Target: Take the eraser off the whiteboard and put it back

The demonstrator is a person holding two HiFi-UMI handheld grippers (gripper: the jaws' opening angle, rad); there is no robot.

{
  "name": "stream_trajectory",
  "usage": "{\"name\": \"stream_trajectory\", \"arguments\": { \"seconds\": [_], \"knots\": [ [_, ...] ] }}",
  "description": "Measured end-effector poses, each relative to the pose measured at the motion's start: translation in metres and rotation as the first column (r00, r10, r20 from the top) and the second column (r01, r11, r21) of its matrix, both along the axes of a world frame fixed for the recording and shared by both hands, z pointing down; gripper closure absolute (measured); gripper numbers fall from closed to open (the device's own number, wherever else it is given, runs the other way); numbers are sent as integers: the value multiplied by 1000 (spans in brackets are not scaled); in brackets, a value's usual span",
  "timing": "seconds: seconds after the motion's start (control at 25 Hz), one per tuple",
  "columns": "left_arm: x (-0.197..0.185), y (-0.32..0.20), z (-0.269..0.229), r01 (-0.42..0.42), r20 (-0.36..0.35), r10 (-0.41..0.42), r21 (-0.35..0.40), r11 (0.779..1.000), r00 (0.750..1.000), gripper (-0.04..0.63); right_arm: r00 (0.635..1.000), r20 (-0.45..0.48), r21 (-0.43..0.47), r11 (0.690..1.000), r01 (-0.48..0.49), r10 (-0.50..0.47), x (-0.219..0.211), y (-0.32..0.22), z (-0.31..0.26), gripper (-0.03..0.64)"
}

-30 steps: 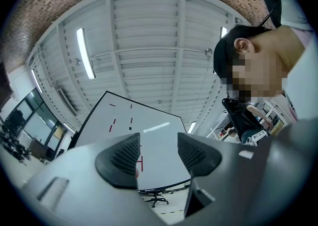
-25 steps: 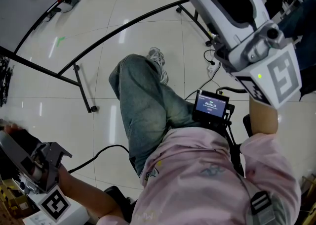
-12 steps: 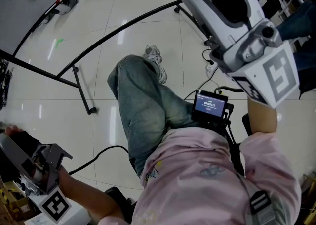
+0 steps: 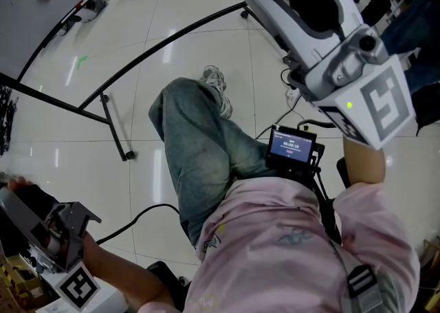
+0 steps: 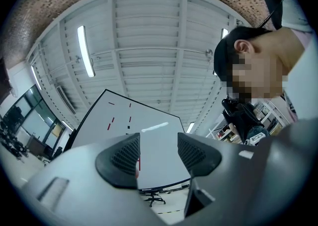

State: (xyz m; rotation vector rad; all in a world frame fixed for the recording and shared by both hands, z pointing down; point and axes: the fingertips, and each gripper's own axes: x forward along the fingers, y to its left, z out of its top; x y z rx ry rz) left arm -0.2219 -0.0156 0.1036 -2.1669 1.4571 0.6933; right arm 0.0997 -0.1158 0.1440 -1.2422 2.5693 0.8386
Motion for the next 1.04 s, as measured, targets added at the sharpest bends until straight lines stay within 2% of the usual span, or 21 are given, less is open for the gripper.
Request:
{"name": "stream_trajectory", "arguments": {
  "seconds": [0.12, 0.2, 1.04],
  "knots": [
    [1, 0, 1, -1, 11, 1, -4, 1000, 1000, 354, 1000, -21, -5, 1000, -12, 12, 2, 1, 4, 509],
    [2, 0, 1, 1, 18, 0, -5, 1000, 1000, 383, 999, -41, -7, 1000, -24, 24, 4, 2, 8, 558],
    [-3, -6, 6, -9, -14, 9, -19, 1000, 1000, 383, 997, -63, -31, 999, -43, 41, 3, -1, 15, 559]
  ]
}}
